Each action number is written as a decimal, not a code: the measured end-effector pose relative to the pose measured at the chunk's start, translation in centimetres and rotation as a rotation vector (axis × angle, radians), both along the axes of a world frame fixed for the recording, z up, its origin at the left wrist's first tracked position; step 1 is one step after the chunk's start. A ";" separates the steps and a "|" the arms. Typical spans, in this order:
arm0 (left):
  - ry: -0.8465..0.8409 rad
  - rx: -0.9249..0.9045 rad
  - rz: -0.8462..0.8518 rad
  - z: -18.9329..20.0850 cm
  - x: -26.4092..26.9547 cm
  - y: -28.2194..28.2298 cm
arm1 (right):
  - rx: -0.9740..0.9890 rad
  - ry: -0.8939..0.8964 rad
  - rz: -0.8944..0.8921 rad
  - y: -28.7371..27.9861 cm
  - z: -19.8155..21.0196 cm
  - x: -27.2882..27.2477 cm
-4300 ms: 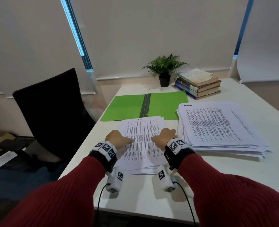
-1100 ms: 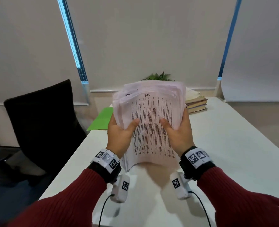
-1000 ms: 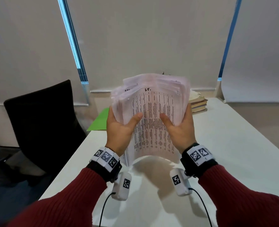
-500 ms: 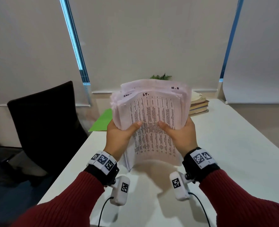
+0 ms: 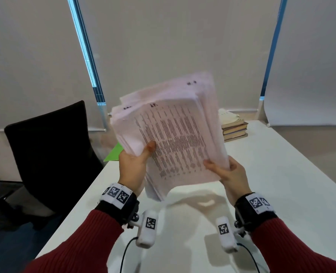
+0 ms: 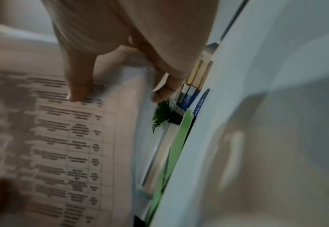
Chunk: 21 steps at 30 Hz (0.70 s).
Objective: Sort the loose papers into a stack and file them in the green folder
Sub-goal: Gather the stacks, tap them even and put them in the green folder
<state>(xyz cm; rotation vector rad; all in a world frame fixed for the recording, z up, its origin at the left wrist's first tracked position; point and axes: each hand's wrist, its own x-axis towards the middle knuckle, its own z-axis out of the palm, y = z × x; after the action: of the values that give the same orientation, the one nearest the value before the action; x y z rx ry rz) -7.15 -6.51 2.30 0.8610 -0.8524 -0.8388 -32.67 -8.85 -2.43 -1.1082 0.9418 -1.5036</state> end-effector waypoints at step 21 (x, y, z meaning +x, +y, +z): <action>-0.445 0.188 -0.232 2.1 5.1 1.4 | -0.155 0.163 0.075 1.4 3.7 -0.1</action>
<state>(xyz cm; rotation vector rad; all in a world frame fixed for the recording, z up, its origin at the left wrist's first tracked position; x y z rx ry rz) -2.06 -5.06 4.44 1.1535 -1.2957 -0.9552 -32.77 -7.42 1.31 -1.3799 0.8940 -1.4607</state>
